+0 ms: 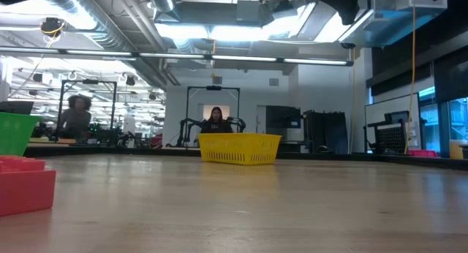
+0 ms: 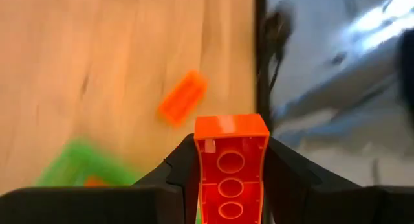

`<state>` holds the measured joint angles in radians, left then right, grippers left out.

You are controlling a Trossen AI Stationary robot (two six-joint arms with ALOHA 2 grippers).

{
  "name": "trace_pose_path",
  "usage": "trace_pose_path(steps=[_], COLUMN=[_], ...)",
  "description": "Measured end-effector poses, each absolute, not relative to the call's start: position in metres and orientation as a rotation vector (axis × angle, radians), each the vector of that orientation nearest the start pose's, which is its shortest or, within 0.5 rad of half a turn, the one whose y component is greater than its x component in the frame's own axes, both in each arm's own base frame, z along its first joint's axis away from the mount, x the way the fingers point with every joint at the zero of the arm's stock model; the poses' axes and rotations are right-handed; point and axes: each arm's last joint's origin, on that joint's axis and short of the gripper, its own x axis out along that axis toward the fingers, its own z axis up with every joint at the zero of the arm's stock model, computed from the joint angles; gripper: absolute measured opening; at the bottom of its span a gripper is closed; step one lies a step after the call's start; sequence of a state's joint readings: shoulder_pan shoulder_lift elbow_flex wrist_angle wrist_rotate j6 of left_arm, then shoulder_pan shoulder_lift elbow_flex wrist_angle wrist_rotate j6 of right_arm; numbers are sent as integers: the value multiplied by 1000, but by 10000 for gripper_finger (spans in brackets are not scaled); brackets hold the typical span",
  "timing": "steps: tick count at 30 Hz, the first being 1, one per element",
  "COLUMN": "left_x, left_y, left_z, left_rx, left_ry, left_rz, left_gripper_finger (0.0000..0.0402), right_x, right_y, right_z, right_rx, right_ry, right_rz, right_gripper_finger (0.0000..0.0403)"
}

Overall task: Sort & place blocks by color
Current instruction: Put the top orange game piece into the green bin

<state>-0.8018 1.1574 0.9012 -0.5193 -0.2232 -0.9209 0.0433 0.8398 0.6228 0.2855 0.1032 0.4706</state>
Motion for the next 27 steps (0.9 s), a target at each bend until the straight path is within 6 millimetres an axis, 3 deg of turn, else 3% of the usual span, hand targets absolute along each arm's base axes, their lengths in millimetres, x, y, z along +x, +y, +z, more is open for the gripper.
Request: trace_pose_path(steps=[3, 8, 16, 27], left_x=[157, 147, 156, 172], left_y=[-170, -162, -155, -161], left_z=[260, 246, 220, 186], left_rx=[-404, -213, -133, 60], left_ry=[991, 1119, 1228, 1314], left_rz=[-144, -83, -243, -386], left_gripper_finger=[120, 120, 120, 120], right_x=[192, 192, 192, 192], right_y=[5, 5, 5, 5], right_z=[312, 311, 310, 310], right_rx=[475, 485, 526, 549], right_ry=[-79, -68, -55, -55], right_rz=[-43, -46, -48, -48], right_gripper_finger=[372, 372, 372, 372])
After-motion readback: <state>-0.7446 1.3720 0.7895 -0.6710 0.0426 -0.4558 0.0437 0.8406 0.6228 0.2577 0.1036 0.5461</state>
